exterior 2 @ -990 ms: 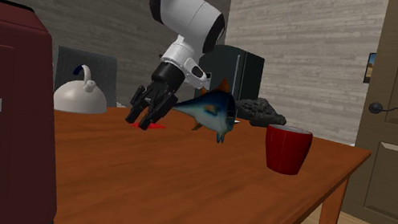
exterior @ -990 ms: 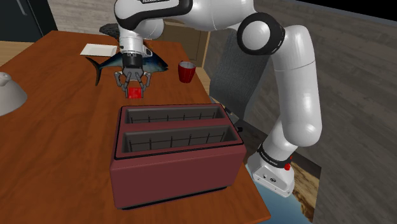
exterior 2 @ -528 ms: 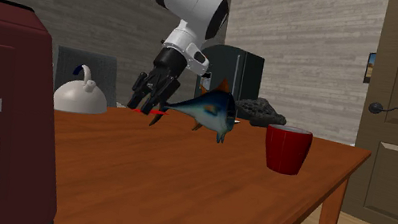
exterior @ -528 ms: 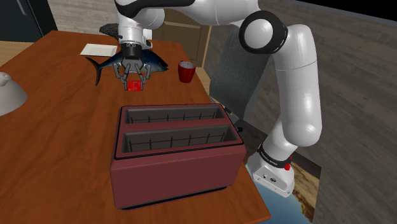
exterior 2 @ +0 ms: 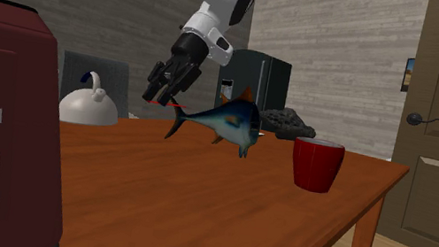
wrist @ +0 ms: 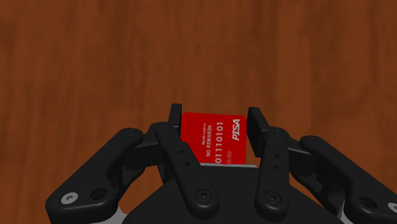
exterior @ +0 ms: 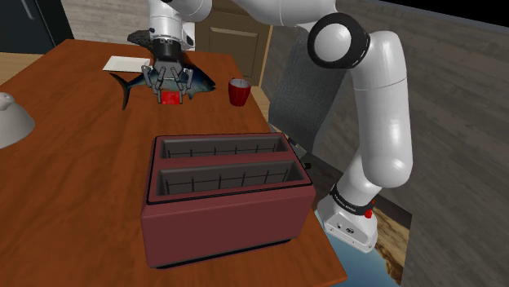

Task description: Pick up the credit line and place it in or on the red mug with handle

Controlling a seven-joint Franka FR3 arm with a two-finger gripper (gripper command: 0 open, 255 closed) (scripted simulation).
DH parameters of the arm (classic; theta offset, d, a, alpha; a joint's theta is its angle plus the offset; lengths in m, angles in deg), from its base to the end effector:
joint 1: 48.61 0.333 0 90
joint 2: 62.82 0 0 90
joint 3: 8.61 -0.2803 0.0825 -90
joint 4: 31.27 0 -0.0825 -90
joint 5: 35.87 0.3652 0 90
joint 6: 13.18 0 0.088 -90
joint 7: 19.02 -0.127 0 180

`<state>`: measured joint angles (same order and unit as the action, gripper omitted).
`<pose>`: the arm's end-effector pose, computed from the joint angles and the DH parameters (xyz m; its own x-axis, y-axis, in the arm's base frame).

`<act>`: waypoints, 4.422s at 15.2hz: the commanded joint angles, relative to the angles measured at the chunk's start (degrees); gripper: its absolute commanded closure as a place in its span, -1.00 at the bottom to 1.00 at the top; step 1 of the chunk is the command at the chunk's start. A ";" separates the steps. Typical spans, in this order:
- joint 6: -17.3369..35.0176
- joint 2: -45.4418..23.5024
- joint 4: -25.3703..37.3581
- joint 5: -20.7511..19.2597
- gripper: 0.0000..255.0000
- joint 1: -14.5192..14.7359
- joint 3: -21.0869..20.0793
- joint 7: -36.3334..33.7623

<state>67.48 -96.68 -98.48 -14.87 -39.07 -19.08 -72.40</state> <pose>0.5926 0.2414 0.3997 0.6907 -0.4695 -0.5500 -0.5654 -0.8248 -0.0059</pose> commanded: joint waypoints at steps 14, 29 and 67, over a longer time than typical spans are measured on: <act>-7.85 3.23 1.62 -0.93 1.00 -6.39 2.04 5.73; -18.23 -0.43 9.97 -5.73 1.00 -18.91 7.20 21.67; -23.95 -14.19 28.17 -7.77 -1.00 -22.91 8.30 26.25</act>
<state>45.82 -108.68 -74.72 -22.69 -61.83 -10.64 -45.70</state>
